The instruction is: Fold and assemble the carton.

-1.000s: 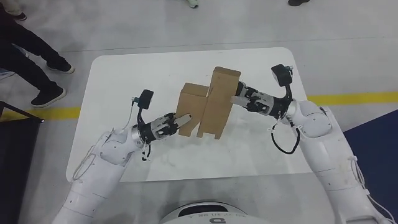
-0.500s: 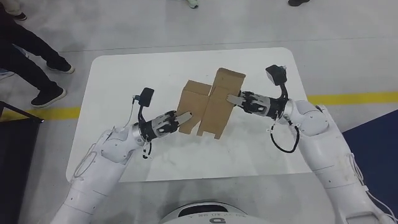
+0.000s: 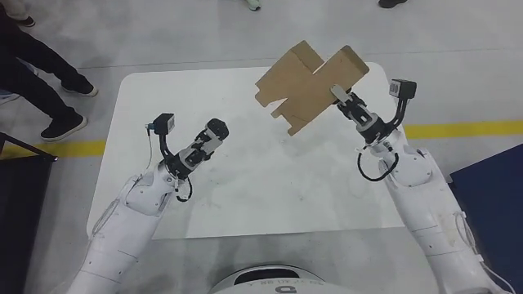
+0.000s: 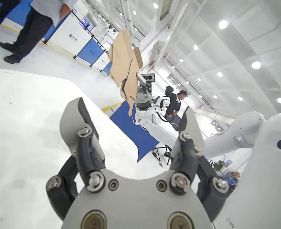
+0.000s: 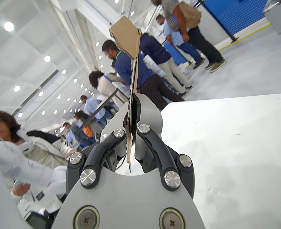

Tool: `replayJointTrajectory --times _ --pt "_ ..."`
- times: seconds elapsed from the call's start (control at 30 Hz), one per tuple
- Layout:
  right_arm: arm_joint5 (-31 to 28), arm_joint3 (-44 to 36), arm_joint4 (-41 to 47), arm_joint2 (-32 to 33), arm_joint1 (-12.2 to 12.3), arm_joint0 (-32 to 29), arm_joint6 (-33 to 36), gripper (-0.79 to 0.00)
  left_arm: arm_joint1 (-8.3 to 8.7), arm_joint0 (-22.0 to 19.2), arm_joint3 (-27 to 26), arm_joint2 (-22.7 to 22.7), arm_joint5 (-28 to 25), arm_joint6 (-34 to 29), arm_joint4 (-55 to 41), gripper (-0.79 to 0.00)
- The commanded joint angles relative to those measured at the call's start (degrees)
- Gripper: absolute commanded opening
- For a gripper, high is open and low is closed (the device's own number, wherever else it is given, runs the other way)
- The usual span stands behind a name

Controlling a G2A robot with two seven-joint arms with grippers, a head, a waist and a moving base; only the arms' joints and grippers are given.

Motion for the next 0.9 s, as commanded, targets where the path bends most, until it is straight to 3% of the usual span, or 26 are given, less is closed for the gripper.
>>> replayJointTrajectory --times 0.0,0.27,0.37,0.5,0.6,0.87 --pt "0.08 -0.05 -0.02 -0.01 0.0 -0.02 -0.23 -0.785 0.01 0.0 -0.06 0.01 -0.02 -0.06 0.03 0.0" --pt "0.08 -0.05 -0.02 -0.01 0.0 -0.02 -0.23 -0.785 -0.07 0.17 -0.3 0.24 0.53 0.44 -0.82 0.0" --pt "0.39 -0.26 -0.04 -0.05 -0.05 0.03 -0.75 -0.785 -0.77 -0.07 0.3 4.25 3.37 -0.09 -10.76 0.0" --pt "-0.48 -0.93 -2.71 -2.58 -0.92 0.28 -6.32 -0.785 -1.87 -3.06 3.84 10.84 8.35 -8.62 -30.12 0.0" --pt "-0.78 -0.65 -4.41 -5.17 -1.63 0.63 -9.11 -0.785 -2.55 -5.82 7.17 13.39 11.09 -15.44 -38.37 0.0" --pt "-0.18 -0.11 -6.42 -7.88 -2.51 1.85 -10.48 -0.785 -4.31 -11.76 11.19 16.95 8.8 -17.1 -30.69 -0.04"
